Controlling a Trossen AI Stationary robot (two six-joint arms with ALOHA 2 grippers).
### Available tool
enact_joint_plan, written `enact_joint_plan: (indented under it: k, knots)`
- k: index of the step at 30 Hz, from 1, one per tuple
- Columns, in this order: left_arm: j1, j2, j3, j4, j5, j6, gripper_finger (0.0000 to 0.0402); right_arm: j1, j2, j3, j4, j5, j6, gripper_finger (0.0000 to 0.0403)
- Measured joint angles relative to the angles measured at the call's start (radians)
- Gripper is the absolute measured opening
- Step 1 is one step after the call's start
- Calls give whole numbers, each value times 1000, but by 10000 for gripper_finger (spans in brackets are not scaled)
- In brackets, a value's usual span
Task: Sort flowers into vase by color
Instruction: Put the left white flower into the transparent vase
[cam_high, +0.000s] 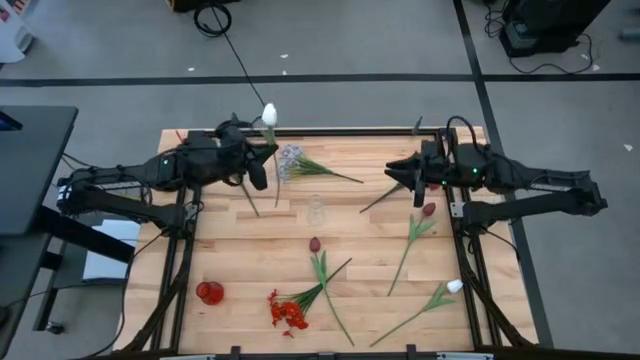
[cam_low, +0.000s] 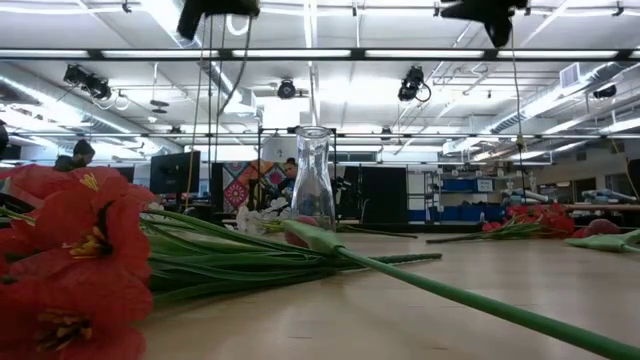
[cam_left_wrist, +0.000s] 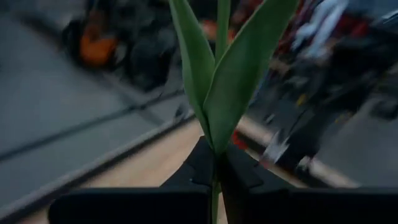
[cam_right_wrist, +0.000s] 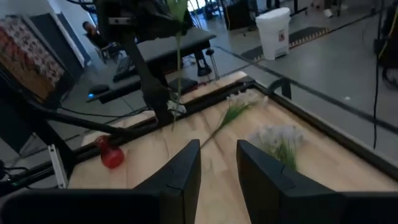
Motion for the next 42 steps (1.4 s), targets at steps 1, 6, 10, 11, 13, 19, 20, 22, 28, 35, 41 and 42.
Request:
enact_joint_plan:
  k: [1, 6, 10, 11, 13, 19, 20, 22, 28, 35, 41, 42]
  knots:
    - [0, 12, 1, 65, 12, 32, 14, 0, 25, 22, 11, -10, -24, 113]
    - [22, 96, 1, 311, 144, 128, 13, -14, 190, 121, 60, -35, -137, 117]
    - [51, 155, 1, 413, 226, 115, 13, -56, 322, 216, 66, -126, -162, 117]
    - [57, 169, 1, 434, 237, 115, 13, -64, 349, 239, 69, -150, -165, 117]
    - [64, 199, 1, 470, 259, 102, 13, -78, 397, 272, 93, -196, -174, 117]
    - [68, 289, 0, 621, 308, 76, 12, -113, 511, 349, 185, -227, -196, 117]
    - [68, 298, 0, 638, 308, 76, 12, -119, 527, 359, 196, -225, -206, 117]
    - [68, 311, 1, 666, 308, 73, 12, -130, 557, 379, 220, -243, -218, 117]
    - [79, 312, 1, 663, 316, 52, 17, -157, 648, 448, 226, -398, -209, 117]
    - [84, 295, 0, 646, 320, 62, 19, -156, 701, 470, 208, -374, -139, 84]
    - [107, 266, 0, 603, 261, 64, 41, -156, 677, 470, 168, -277, -157, 13]
    - [115, 255, 0, 594, 258, 66, 52, -156, 668, 470, 163, -259, -161, 11]
